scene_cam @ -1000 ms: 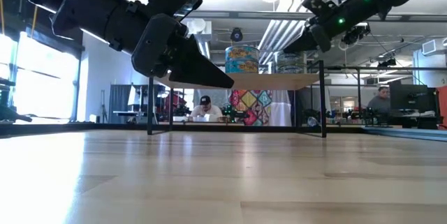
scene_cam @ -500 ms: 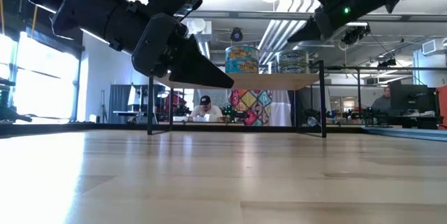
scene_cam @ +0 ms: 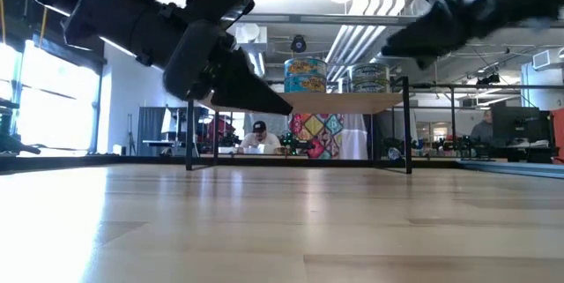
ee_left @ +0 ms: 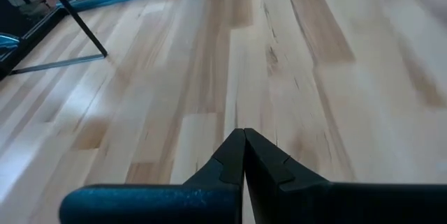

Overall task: Stack canned seafood by type on shelf
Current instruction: Return to Home Position

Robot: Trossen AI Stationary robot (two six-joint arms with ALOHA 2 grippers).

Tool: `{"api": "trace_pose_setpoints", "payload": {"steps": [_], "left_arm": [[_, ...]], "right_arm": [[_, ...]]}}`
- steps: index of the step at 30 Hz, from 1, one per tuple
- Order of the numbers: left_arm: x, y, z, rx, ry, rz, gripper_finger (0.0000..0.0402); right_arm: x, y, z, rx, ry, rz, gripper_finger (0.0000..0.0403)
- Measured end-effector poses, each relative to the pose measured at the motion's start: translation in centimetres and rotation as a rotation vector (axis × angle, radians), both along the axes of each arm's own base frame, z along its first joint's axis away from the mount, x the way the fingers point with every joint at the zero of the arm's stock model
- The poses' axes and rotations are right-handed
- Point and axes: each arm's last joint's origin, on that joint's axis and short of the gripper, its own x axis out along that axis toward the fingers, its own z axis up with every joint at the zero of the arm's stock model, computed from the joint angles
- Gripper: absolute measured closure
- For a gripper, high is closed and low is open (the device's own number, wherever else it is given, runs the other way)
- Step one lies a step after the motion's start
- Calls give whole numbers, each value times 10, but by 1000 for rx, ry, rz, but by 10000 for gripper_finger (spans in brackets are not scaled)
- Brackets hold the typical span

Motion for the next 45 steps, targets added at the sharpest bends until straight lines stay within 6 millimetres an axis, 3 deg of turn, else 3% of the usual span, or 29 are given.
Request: {"api": "trace_pose_setpoints", "payload": {"steps": [3, 7, 10, 14, 19, 22, 24, 27, 34, 41, 45], "left_arm": [[-8, -6, 0, 85, 71, -15, 401], [-20, -6, 10, 189, 113, 93, 402], [-25, -2, 20, 176, 112, 132, 402], [-28, 2, 29, 81, 100, -2, 402], [-44, 15, 31, 11, 14, 6, 402], [-57, 24, 30, -7, -6, 23, 402], [-64, 30, 33, -34, -31, 37, 402], [-78, 41, 36, -84, -54, 44, 402], [-124, 74, 33, -192, -138, 84, 402], [-174, 98, 24, -272, -335, 124, 402], [-189, 102, 22, -301, -365, 110, 402]], "right_arm": [[-7, 24, -30, 73, -73, -32, 289], [-21, 51, -62, 86, -87, -117, 289], [-26, 65, -77, 39, -63, -183, 289], [-28, 73, -94, 15, 2, -215, 289], [-25, 79, -103, -31, 55, -31, 289], [-28, 69, -99, -75, -22, 81, 291], [-36, 51, -100, -62, -60, 86, 300], [-33, 33, -94, -69, -72, 50, 318], [-32, 4, -82, -53, -145, 136, 349], [-36, -11, -73, -35, -187, 151, 369], [-37, -14, -72, -24, -201, 131, 371]]}}
